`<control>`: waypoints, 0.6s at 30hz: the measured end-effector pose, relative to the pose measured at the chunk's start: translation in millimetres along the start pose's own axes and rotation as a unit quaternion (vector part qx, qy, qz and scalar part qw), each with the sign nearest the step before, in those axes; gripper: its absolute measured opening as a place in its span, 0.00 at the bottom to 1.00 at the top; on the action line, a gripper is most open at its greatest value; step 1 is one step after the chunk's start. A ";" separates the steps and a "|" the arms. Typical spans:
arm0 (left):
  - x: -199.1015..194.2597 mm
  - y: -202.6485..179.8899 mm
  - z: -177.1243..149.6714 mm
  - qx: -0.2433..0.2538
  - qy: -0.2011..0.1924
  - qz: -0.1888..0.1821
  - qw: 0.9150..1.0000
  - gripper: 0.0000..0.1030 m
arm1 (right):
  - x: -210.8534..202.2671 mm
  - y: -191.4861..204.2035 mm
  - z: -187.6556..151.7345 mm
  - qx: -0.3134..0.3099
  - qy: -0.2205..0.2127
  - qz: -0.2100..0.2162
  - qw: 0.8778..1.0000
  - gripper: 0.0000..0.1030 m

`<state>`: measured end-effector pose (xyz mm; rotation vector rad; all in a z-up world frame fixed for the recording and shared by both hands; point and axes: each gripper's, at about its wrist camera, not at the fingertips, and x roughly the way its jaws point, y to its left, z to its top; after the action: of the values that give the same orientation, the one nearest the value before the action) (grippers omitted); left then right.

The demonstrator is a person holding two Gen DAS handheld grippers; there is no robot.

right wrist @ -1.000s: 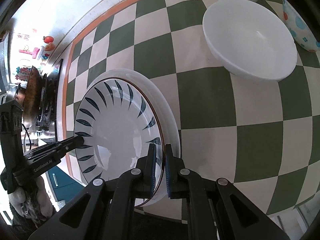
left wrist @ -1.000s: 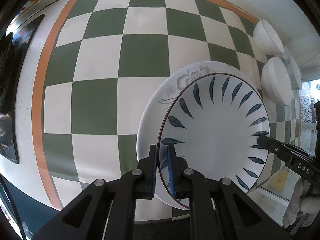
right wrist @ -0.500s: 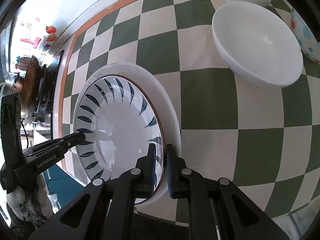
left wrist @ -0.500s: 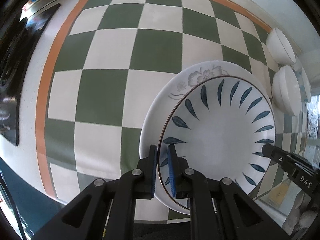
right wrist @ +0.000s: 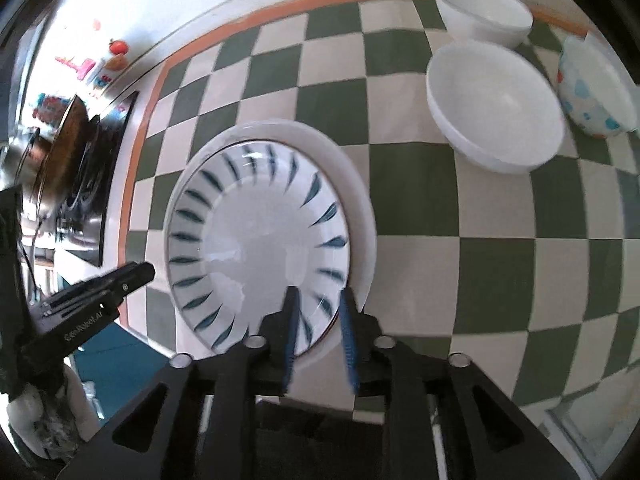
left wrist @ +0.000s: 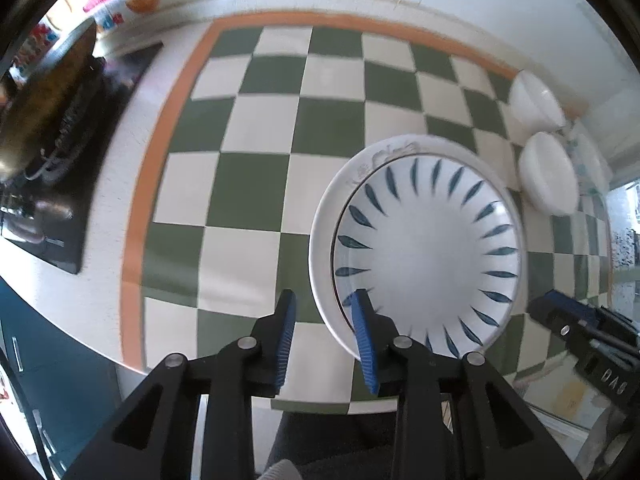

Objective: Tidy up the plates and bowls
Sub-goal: 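Lift the blue-striped plate with both tools onto the white plates and open, then raise both open tools away from the plate stack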

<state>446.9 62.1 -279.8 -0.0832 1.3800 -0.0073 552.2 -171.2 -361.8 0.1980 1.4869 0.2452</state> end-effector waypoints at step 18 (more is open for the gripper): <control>-112.3 -5.9 -36.5 0.065 -0.118 -0.021 0.991 0.83 | -118.6 58.9 -78.0 -0.005 -0.116 -0.050 0.992 0.84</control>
<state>390.0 60.3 -176.2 -0.0043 1.1389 -0.1199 464.1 -149.7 -237.8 0.1373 1.2613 0.1434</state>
